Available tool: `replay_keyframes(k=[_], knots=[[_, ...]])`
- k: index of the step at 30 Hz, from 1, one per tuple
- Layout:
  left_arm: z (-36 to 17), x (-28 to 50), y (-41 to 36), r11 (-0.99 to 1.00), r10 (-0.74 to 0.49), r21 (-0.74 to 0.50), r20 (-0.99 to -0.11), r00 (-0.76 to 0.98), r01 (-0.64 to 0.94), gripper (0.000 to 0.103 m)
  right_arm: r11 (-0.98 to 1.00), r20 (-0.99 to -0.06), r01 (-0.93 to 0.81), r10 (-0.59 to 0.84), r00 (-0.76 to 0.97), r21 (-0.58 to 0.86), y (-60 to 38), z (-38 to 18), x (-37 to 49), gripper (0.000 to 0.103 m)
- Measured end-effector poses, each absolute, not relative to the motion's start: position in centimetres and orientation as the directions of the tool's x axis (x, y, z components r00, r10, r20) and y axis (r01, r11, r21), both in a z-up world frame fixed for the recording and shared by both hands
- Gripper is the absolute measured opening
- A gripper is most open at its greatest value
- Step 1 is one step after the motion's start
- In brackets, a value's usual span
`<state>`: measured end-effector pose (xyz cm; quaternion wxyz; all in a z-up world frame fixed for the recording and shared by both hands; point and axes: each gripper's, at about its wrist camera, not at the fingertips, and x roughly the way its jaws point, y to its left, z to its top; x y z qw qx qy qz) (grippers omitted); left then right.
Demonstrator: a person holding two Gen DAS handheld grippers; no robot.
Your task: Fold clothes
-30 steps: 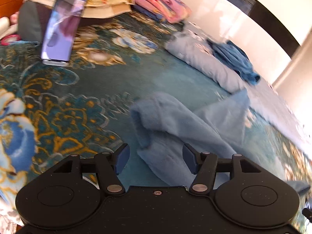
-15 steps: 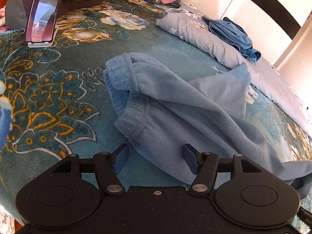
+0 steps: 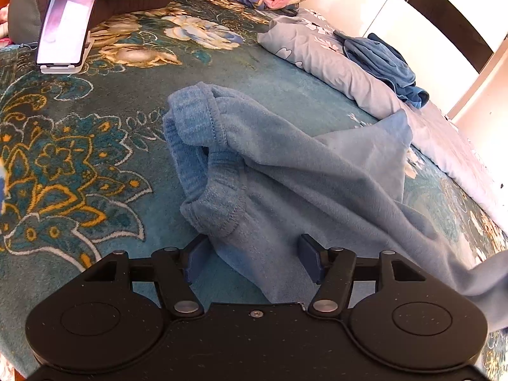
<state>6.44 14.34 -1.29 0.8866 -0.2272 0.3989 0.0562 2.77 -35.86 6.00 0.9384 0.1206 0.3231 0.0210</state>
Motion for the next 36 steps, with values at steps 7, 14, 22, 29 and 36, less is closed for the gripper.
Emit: replay_keyframes(k=[7,14,22,29,36], knots=[[-1.3,6.6,14.6,0.889,-0.094,-0.366,-0.732,0.674,-0.274,0.059,0.979,-0.668,0.157,-0.031,0.743,0.129,-36.9,2.7,7.7,0.015],[-1.7,7.2,13.8,0.899,-0.065,-0.339,-0.727,0.683,-0.276,0.060,0.971,-0.657,0.135,0.028,0.753,0.197,-38.8,2.1,2.6,0.035],[-1.5,8.1,12.9,0.904,-0.046,-0.319,-0.735,0.677,-0.285,0.063,0.950,-0.719,0.119,0.132,0.683,0.288,-36.9,-1.8,1.6,0.036],[-1.4,7.6,13.4,0.895,-0.057,-0.339,-0.732,0.678,-0.290,0.064,0.938,-0.679,0.088,0.177,0.712,0.336,-36.0,-2.0,2.7,0.021],[-1.4,7.7,13.2,0.897,-0.054,-0.334,-0.734,0.677,-0.290,0.064,0.895,-0.602,0.090,0.216,0.769,0.436,-37.8,0.3,0.6,0.006]])
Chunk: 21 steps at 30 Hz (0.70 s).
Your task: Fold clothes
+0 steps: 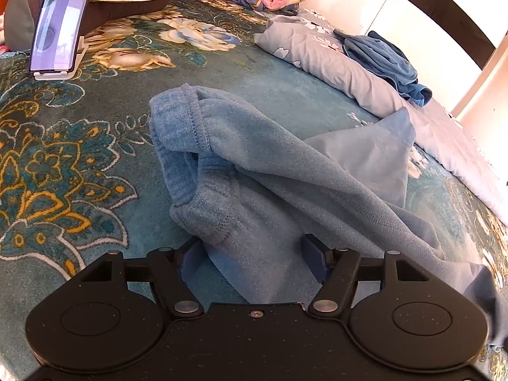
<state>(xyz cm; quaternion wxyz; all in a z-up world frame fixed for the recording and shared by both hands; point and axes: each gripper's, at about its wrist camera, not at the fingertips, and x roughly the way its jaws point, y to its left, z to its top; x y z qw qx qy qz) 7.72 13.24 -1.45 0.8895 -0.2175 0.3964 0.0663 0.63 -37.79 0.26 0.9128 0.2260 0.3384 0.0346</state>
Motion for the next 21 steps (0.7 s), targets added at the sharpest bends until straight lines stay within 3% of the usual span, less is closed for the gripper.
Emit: replay_keyframes(k=[8,11,16,21], knots=[[-1.6,7.9,13.4,0.898,-0.066,-0.339,-0.733,0.677,-0.281,0.068,0.910,-0.397,0.081,0.097,0.913,0.407,-40.0,8.3,-2.0,0.005],[-1.6,8.0,13.2,0.901,-0.064,-0.333,-0.735,0.675,-0.277,0.068,0.941,-0.424,0.116,0.032,0.905,0.319,-40.1,8.4,1.0,0.005],[-1.4,7.7,13.8,0.892,-0.085,-0.357,-0.735,0.672,-0.278,0.068,0.941,-0.555,0.249,-0.085,0.827,0.227,-41.6,4.6,7.5,0.005],[-1.4,7.3,14.1,0.890,-0.084,-0.360,-0.732,0.676,-0.280,0.068,0.916,-0.568,0.295,-0.094,0.817,0.272,-43.5,3.2,4.7,0.008]])
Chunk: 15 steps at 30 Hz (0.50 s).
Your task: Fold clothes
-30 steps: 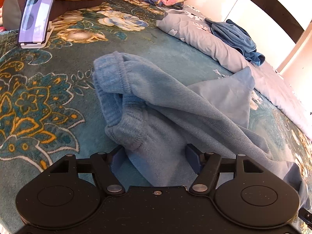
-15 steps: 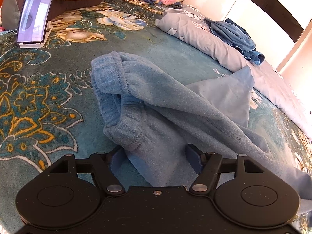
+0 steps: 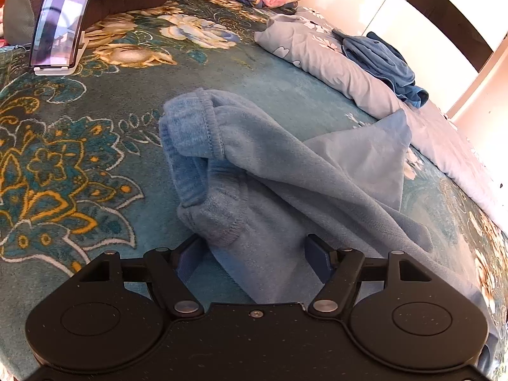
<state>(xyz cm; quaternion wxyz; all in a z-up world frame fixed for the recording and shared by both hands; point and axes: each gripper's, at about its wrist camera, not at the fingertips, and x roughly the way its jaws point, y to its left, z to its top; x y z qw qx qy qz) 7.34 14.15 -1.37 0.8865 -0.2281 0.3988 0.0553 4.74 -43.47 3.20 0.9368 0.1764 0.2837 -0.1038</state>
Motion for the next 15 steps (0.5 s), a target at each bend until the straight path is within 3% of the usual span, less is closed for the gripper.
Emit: replay_keyframes(k=[3,5,8,10,15], knots=[[-1.5,7.6,13.7,0.898,-0.075,-0.345,-0.733,0.676,-0.274,0.068,0.890,-0.589,0.332,-0.093,0.803,0.312,-45.3,2.2,0.6,0.022],[-1.6,7.8,13.3,0.905,-0.069,-0.331,-0.734,0.675,-0.268,0.069,0.880,-0.621,0.335,-0.060,0.781,0.337,-46.1,0.8,-2.3,0.045],[-1.5,8.1,12.6,0.914,-0.059,-0.311,-0.739,0.671,-0.262,0.071,0.884,-0.644,0.316,-0.021,0.765,0.346,-45.6,-1.1,-5.7,0.059],[-1.5,8.1,12.5,0.912,-0.065,-0.316,-0.742,0.668,-0.262,0.071,0.869,-0.668,0.354,-0.037,0.743,0.346,-45.2,-2.3,-6.6,0.064],[-1.2,7.6,12.5,0.908,-0.074,-0.327,-0.744,0.664,-0.264,0.071,0.861,-0.700,0.384,-0.047,0.713,0.334,-44.0,-3.6,-6.7,0.064]])
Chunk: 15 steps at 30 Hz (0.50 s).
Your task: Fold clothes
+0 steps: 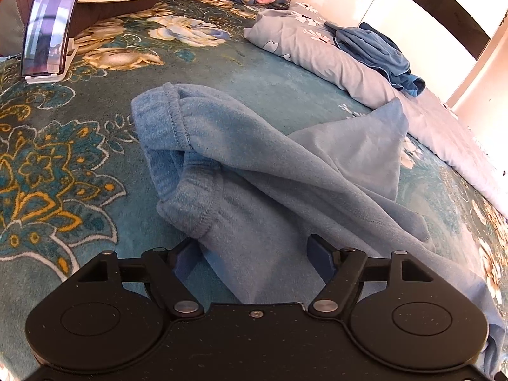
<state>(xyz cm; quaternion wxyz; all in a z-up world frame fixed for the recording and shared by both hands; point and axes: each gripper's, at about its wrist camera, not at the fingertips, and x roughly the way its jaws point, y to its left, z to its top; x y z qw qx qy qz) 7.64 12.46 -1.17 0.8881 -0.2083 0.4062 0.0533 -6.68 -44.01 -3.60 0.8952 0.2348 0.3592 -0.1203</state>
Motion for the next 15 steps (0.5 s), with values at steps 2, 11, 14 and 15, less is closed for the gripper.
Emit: replay_keyframes(k=[2,11,14,15], knots=[[-1.1,7.5,12.4,0.907,-0.073,-0.327,-0.745,0.663,-0.267,0.071,0.862,-0.692,0.369,-0.031,0.721,0.347,-43.6,-3.5,-6.6,0.049],[-0.7,7.5,12.2,0.909,-0.071,-0.321,-0.748,0.660,-0.265,0.071,0.849,-0.616,0.405,-0.124,0.778,0.341,-46.0,-0.9,-5.4,0.005],[-0.8,7.6,12.2,0.908,-0.065,-0.317,-0.750,0.658,-0.273,0.071,0.870,-0.568,0.413,-0.204,0.797,0.269,-48.0,1.3,-3.8,0.004],[-0.8,7.6,12.1,0.909,-0.064,-0.316,-0.752,0.656,-0.273,0.071,0.884,-0.558,0.403,-0.216,0.801,0.237,-48.4,1.8,-3.1,0.004]])
